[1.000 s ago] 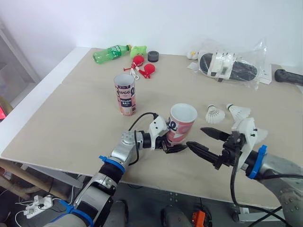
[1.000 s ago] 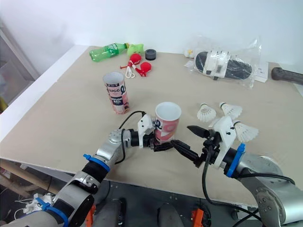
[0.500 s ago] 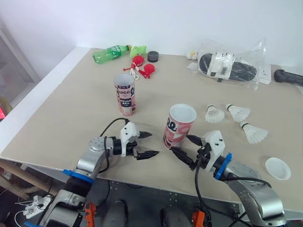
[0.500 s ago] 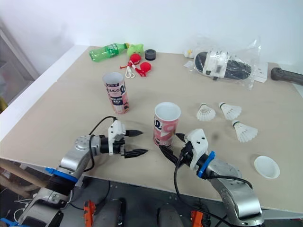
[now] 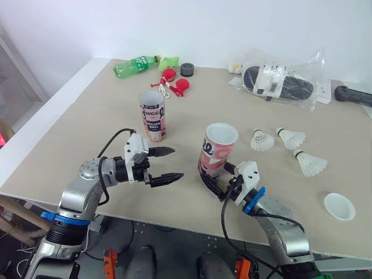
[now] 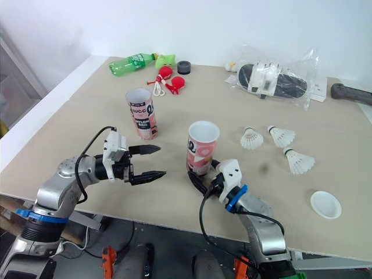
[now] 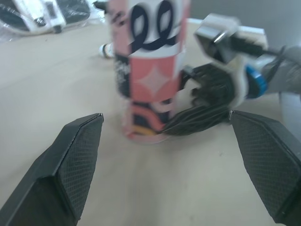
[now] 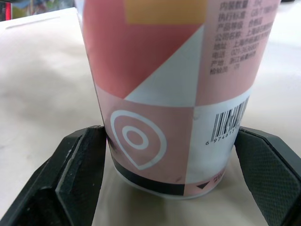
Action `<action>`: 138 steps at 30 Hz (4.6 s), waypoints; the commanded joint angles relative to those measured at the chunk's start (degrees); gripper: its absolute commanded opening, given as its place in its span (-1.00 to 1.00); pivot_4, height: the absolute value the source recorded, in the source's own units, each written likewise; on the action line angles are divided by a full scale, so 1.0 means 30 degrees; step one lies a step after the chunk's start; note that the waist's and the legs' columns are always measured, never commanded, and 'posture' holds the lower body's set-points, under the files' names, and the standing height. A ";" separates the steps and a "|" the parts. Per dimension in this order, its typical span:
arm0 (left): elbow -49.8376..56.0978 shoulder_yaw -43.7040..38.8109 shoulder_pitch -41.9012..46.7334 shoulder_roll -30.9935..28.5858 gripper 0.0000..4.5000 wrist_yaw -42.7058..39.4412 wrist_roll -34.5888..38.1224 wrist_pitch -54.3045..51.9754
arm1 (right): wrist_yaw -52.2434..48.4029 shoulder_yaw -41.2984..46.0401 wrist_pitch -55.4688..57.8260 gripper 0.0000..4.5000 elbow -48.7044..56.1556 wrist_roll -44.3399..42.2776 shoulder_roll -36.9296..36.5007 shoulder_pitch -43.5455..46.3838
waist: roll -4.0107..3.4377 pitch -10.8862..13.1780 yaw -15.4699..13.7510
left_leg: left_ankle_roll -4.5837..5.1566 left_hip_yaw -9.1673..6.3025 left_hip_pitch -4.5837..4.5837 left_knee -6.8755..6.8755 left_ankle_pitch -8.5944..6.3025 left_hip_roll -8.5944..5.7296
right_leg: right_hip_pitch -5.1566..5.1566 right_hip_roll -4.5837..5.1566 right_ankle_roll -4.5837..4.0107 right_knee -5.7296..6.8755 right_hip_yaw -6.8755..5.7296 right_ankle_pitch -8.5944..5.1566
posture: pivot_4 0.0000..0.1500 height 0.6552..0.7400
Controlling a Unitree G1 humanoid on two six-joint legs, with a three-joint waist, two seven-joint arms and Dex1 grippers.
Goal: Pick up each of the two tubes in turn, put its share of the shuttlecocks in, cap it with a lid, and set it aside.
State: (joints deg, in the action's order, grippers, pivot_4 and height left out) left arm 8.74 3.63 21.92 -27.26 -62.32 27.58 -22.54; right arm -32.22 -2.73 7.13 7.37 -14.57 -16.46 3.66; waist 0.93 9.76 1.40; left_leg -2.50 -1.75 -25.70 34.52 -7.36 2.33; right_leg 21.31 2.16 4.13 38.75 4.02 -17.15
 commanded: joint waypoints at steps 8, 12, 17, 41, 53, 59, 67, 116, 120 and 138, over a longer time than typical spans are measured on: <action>0.0592 -0.0050 0.0019 -0.0395 0.97 0.0168 0.0167 0.0148 | -0.0077 -0.0779 -0.1485 1.00 -0.1299 0.0470 0.1052 0.1206 | 0.0000 0.0000 0.0002 | -0.0006 0.0013 0.0054 -0.0023 0.0001 0.0141 | 0.0004 -0.0155 -0.0100 0.0002 0.0022 0.0038 | 1.00 1.00; 0.0655 0.0097 -0.0080 -0.0457 0.97 0.0142 0.0016 0.0268 | 0.0067 -0.0743 -0.1636 1.00 -0.1884 0.0554 0.1395 0.1797 | 0.0000 0.0001 0.0004 | -0.0012 0.0015 0.0063 -0.0025 0.0005 0.0178 | 0.0008 -0.0195 -0.0132 0.0004 0.0029 0.0057 | 1.00 1.00; 0.0534 0.0184 -0.0054 -0.0477 1.00 0.0154 -0.0072 0.0406 | -0.0088 -0.0768 -0.1763 0.49 -0.2258 0.0638 0.1502 0.1941 | -0.0001 0.0000 0.0004 | -0.0015 0.0018 0.0063 -0.0034 0.0005 0.0193 | 0.0013 -0.0211 -0.0151 0.0006 0.0034 0.0059 | 1.00 1.00; -0.4729 0.3567 0.8651 0.5818 1.00 0.1435 -0.1034 -0.0461 | 0.7285 1.2565 0.4360 0.37 0.9463 -0.5950 -0.1365 -0.1716 | 0.0002 0.0032 -0.0040 | -0.0050 0.0031 0.0010 -0.0031 0.0024 0.0159 | 0.0026 -0.0205 -0.0107 0.0008 0.0058 0.0030 | 1.00 1.00; -0.7710 0.5351 0.9740 1.0141 1.00 0.1723 -0.2873 0.1735 | 0.7402 1.8026 0.1042 0.37 -0.3279 -0.4346 -0.4865 -0.0838 | -0.0048 0.0022 0.0048 | -0.0023 0.0088 0.0037 -0.0028 0.0012 0.0095 | 0.0010 -0.0184 -0.0055 0.0000 0.0161 0.0001 | 1.00 1.00; -0.6477 0.5561 0.8926 0.9994 1.00 0.1811 -0.2891 0.1144 | 0.6634 1.7072 -0.1325 0.37 -0.8451 -0.3202 -0.5640 0.0258 | -0.0183 0.0026 0.0351 | 0.0002 0.0143 0.0086 -0.0064 -0.0003 0.0099 | 0.0014 -0.0197 -0.0043 0.0004 0.0231 -0.0016 | 1.00 1.00; -0.5446 0.5421 0.8410 1.0024 1.00 0.2573 -0.2813 0.0548 | 0.6781 1.5977 -0.3930 0.37 -1.2117 -0.2437 -0.5445 0.1224 | -0.0184 0.0033 0.0437 | 0.0000 0.0195 0.0120 -0.0065 -0.0002 0.0096 | 0.0002 -0.0196 -0.0015 0.0005 0.0285 -0.0001 | 1.00 1.00; -0.0154 0.2210 0.1994 0.5160 1.00 0.6759 -0.3039 -0.0469 | 0.1179 0.7277 0.9057 0.98 0.9353 -1.2259 -0.9912 -0.0904 | -0.0060 0.0067 0.0210 | -0.0011 0.0142 0.0075 -0.0034 0.0002 0.0113 | 0.0005 -0.0228 -0.0090 -0.0012 0.0298 -0.0028 | 1.00 1.00; 0.2093 0.0298 -0.1193 0.3483 1.00 0.8073 -0.3296 -0.0262 | -0.1672 0.4787 0.9820 0.98 0.7552 -1.2097 -1.0292 0.2134 | -0.0012 0.0062 0.0187 | -0.0049 0.0132 0.0037 -0.0064 -0.0059 0.0125 | 0.0017 -0.0239 -0.0091 -0.0058 0.0296 -0.0017 | 1.00 1.00; -0.1753 -0.2621 -0.1196 0.4663 1.00 1.3866 -0.4893 0.2990 | -0.5912 0.1107 1.1118 0.98 0.4287 -1.0373 -0.9236 0.8872 | 0.0087 0.0115 -0.0068 | -0.0068 0.0069 0.0023 -0.0022 -0.0047 0.0133 | 0.0004 -0.0254 -0.0053 -0.0072 0.0227 0.0012 | 1.00 1.00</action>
State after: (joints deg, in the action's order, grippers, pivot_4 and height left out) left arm 4.88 -3.34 16.65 -13.59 -21.18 13.35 -15.63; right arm -49.97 0.21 40.34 19.73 -45.72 -44.77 28.96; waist 1.19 10.10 1.19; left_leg -2.71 -1.56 -25.63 34.46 -7.50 2.73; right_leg 21.32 1.40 3.97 38.53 4.69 -17.11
